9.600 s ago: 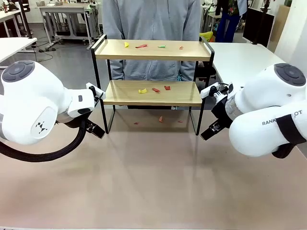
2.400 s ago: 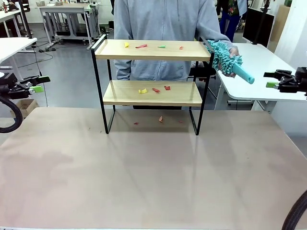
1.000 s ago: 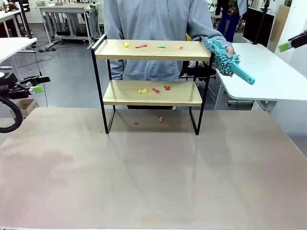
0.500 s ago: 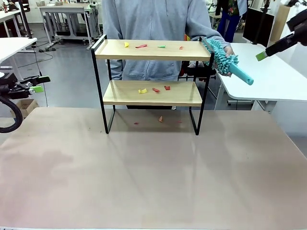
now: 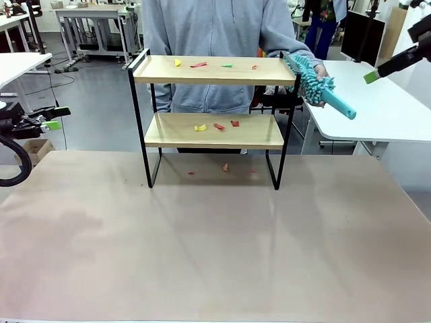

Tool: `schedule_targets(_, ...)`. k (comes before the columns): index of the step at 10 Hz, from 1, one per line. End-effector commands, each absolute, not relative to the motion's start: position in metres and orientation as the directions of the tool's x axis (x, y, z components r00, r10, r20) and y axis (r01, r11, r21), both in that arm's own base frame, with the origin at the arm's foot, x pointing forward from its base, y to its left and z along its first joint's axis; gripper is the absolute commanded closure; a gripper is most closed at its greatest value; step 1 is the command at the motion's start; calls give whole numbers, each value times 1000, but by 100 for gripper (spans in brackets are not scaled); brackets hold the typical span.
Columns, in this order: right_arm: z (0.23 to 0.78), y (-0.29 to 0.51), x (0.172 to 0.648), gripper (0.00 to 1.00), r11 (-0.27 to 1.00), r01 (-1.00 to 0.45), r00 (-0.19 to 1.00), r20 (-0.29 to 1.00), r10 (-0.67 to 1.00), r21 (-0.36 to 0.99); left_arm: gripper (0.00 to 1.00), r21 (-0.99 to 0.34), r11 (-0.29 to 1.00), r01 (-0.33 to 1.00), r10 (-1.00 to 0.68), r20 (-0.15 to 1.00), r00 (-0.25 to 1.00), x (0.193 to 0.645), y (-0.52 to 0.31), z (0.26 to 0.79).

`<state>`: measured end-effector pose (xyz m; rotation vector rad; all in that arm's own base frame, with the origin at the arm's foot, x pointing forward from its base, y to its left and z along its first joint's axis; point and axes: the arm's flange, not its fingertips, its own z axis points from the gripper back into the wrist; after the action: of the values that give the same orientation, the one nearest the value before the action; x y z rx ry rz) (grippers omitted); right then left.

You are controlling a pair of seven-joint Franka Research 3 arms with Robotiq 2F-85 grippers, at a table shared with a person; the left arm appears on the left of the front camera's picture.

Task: Clean the shelf.
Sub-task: Pick up the Duster handed by the human.

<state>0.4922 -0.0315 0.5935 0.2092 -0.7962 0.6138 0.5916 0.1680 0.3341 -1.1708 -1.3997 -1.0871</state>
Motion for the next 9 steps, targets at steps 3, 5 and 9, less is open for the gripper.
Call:
schedule_targets(3,600,43,472,0,889,-447,638,660,397,-102,0,49,137,989,118,991,-66,591,167,337)
schedule_targets(5,576,56,472,0,905,-415,653,662,368,-95,0,49,137,989,118,991,-66,591,167,337)
schedule_targets(9,528,60,485,0,915,-398,678,649,345,-72,0,49,137,989,118,991,-66,591,167,337)
